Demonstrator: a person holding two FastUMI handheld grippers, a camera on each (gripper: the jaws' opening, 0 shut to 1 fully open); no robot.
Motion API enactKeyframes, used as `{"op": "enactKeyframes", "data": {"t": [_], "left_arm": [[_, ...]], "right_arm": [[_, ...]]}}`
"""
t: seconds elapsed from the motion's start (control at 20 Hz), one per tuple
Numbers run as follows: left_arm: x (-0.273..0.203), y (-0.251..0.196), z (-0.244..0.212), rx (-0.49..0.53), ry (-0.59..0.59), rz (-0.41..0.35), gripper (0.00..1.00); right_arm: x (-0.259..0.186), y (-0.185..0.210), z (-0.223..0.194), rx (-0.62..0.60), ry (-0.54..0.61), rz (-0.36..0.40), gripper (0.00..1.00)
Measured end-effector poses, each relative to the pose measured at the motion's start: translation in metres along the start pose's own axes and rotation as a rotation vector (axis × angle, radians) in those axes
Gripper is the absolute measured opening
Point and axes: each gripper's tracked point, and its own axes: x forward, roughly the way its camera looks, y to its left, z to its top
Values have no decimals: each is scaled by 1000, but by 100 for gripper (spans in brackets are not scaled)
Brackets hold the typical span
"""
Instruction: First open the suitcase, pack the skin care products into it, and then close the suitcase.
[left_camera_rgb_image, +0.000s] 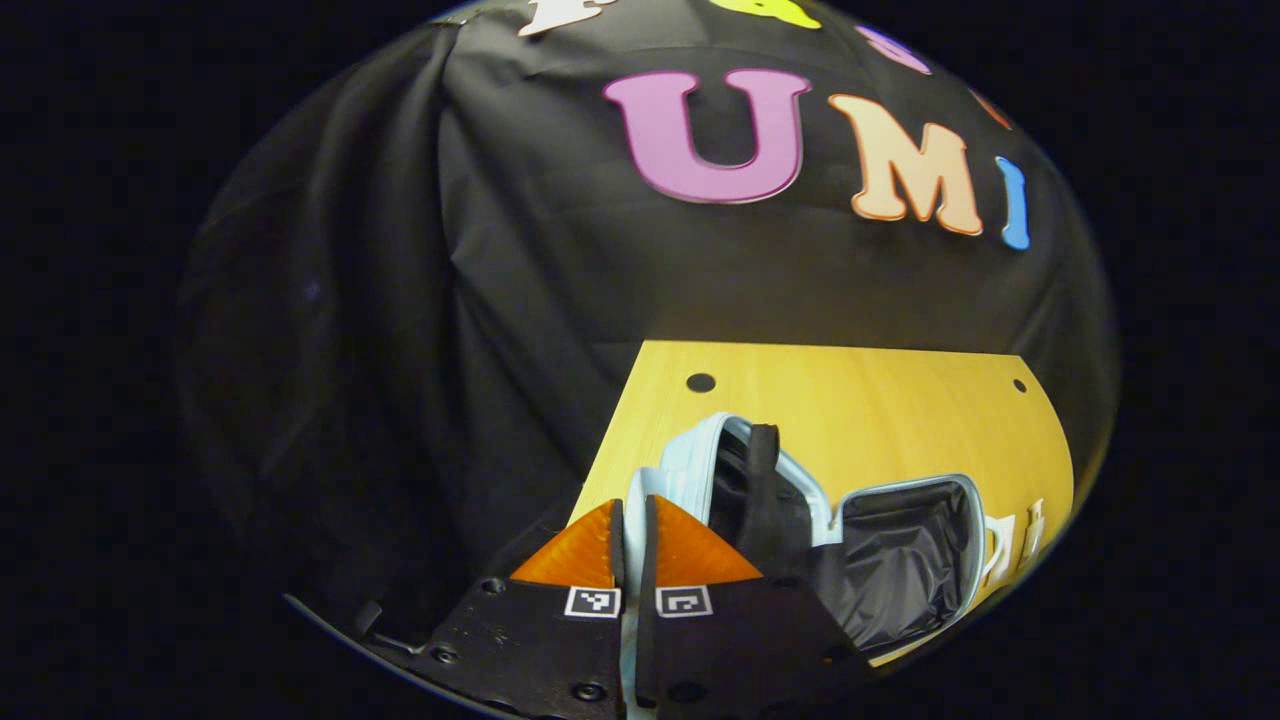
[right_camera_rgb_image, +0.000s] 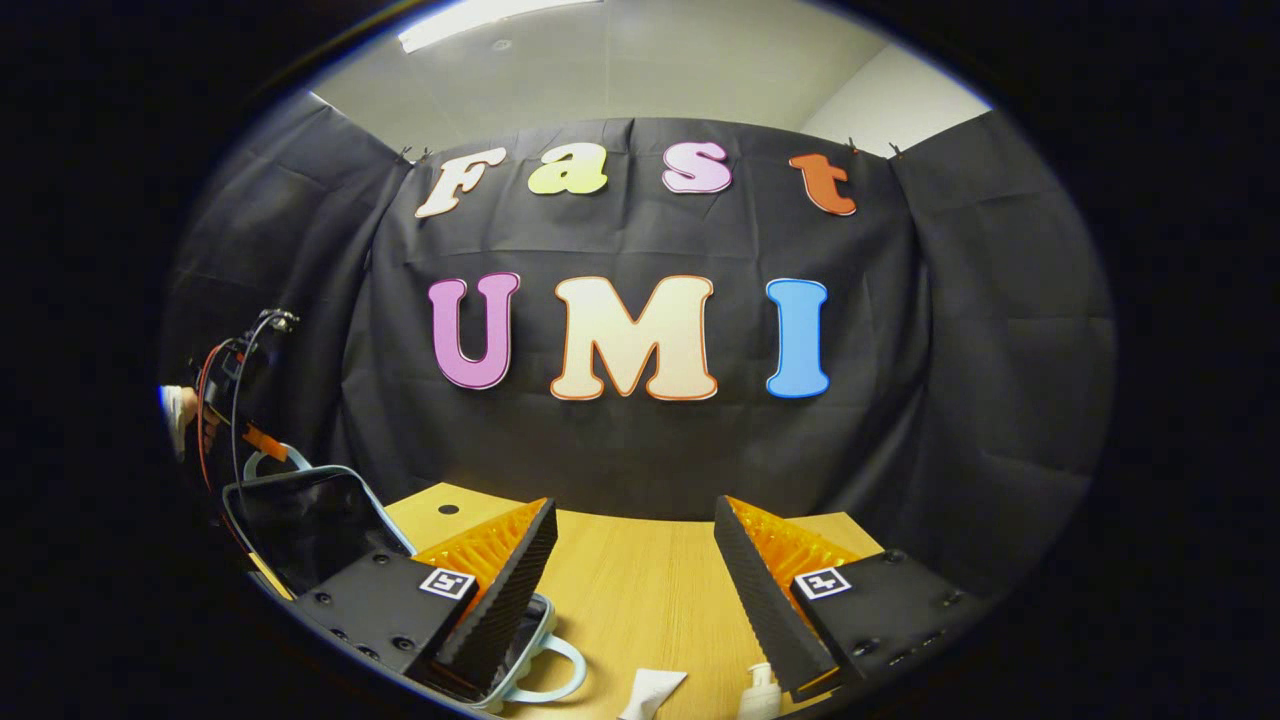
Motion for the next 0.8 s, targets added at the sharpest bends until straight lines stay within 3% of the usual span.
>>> {"op": "enactKeyframes", "data": {"t": [0.2,0.5,0.8], "left_arm": [[54,34,-57,-108,99,8,0],[107,52,-133,-190,192,-5,0],[128,60,-153,-198,142,1,0]], "right_arm": [[7,18,-2,-64,18,10,100],[12,35,-16,-111,72,16,100],[10,31,-24,-99,104,-3,100]]}}
